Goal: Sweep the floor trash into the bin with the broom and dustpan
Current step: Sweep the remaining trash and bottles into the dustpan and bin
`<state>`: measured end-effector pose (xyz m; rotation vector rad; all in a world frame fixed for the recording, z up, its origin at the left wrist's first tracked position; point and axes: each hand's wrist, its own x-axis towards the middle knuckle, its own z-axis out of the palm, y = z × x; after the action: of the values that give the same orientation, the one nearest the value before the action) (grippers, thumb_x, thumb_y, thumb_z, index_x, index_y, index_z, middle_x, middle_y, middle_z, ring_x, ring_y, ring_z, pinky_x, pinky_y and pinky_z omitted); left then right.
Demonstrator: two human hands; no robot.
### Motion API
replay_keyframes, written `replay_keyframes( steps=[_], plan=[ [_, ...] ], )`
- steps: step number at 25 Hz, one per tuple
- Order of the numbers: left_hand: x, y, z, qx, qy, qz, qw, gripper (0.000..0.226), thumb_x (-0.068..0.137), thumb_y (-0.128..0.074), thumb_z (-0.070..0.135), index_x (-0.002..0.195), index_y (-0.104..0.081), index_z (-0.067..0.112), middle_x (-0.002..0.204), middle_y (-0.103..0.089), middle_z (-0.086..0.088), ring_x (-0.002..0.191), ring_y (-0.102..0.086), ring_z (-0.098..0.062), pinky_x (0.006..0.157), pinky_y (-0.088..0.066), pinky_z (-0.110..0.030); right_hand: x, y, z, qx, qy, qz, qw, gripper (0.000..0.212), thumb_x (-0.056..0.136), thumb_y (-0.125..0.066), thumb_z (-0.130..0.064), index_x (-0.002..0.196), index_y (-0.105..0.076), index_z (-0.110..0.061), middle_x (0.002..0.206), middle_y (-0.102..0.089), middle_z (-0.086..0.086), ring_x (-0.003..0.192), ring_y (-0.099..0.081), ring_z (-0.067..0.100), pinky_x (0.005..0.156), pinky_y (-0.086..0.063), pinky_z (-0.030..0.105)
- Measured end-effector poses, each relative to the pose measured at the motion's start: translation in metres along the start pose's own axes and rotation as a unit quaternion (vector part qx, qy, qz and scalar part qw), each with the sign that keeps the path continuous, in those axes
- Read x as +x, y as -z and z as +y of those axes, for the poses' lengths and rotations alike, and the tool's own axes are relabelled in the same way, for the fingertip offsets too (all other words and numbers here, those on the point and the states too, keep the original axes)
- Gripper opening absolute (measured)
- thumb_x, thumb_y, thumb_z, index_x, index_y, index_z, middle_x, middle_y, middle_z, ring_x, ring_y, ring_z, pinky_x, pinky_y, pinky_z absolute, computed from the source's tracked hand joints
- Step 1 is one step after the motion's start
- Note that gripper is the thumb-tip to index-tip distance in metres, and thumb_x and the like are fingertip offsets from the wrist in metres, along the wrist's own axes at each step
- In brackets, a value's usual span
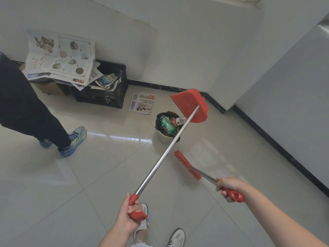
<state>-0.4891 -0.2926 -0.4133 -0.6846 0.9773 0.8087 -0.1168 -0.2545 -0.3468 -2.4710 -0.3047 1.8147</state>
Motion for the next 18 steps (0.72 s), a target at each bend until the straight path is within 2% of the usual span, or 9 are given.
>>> replay_keyframes(
  steps=[8, 10, 12, 14, 18],
  plan=[
    [-0.005, 0.01, 0.003, 0.061, 0.006, -0.008, 0.998, 0.048, 0.094, -0.05, 0.05, 0.07, -0.043, 0.009, 0.034, -0.029, 0.007, 0.023, -0.028, -0.001, 0.027, -0.023, -0.012, -0.011, 0.001, 0.009, 0.008, 0.006, -0.002, 1.0, 0.057, 0.078, -0.052, 0.005, 0.133, -0.044, -0.004, 0.042, -0.044, 0.006, 0.03, -0.042, 0.014, 0.039, -0.031, 0.013],
    [-0.005, 0.007, 0.004, 0.074, 0.0, -0.016, 0.997, 0.049, 0.094, -0.05, 0.051, 0.07, -0.043, 0.009, 0.034, -0.029, 0.007, 0.023, -0.027, -0.001, 0.027, -0.023, -0.013, -0.012, 0.002, 0.008, 0.02, 0.015, 0.0, 1.0, 0.049, 0.078, -0.052, 0.006, 0.126, -0.05, 0.0, 0.043, -0.044, 0.007, 0.031, -0.041, 0.014, 0.039, -0.03, 0.013],
    [-0.007, 0.004, 0.007, 0.082, -0.007, -0.022, 0.996, 0.05, 0.094, -0.049, 0.052, 0.069, -0.044, 0.009, 0.034, -0.029, 0.008, 0.023, -0.027, -0.001, 0.026, -0.024, -0.014, -0.015, 0.001, 0.006, 0.024, 0.025, 0.005, 0.999, 0.036, 0.077, -0.051, 0.007, 0.11, -0.06, -0.004, 0.043, -0.045, 0.008, 0.03, -0.04, 0.015, 0.039, -0.03, 0.014],
    [-0.011, 0.002, 0.011, 0.088, -0.013, -0.024, 0.996, 0.051, 0.093, -0.049, 0.053, 0.067, -0.045, 0.009, 0.034, -0.029, 0.008, 0.023, -0.028, -0.001, 0.025, -0.024, -0.015, -0.017, -0.001, 0.005, 0.03, 0.034, 0.02, 0.999, 0.026, 0.076, -0.051, 0.007, 0.099, -0.054, -0.006, 0.042, -0.044, 0.009, 0.03, -0.04, 0.015, 0.038, -0.03, 0.014],
    [-0.018, 0.002, 0.023, 0.087, -0.025, -0.024, 0.996, 0.051, 0.094, -0.048, 0.054, 0.069, -0.044, 0.01, 0.034, -0.029, 0.009, 0.022, -0.028, -0.001, 0.028, -0.022, -0.015, -0.017, 0.003, 0.002, 0.039, 0.041, 0.029, 0.998, 0.028, 0.077, -0.05, 0.008, 0.099, -0.053, -0.009, 0.044, -0.044, 0.009, 0.031, -0.04, 0.016, 0.04, -0.031, 0.014]
  ],
)
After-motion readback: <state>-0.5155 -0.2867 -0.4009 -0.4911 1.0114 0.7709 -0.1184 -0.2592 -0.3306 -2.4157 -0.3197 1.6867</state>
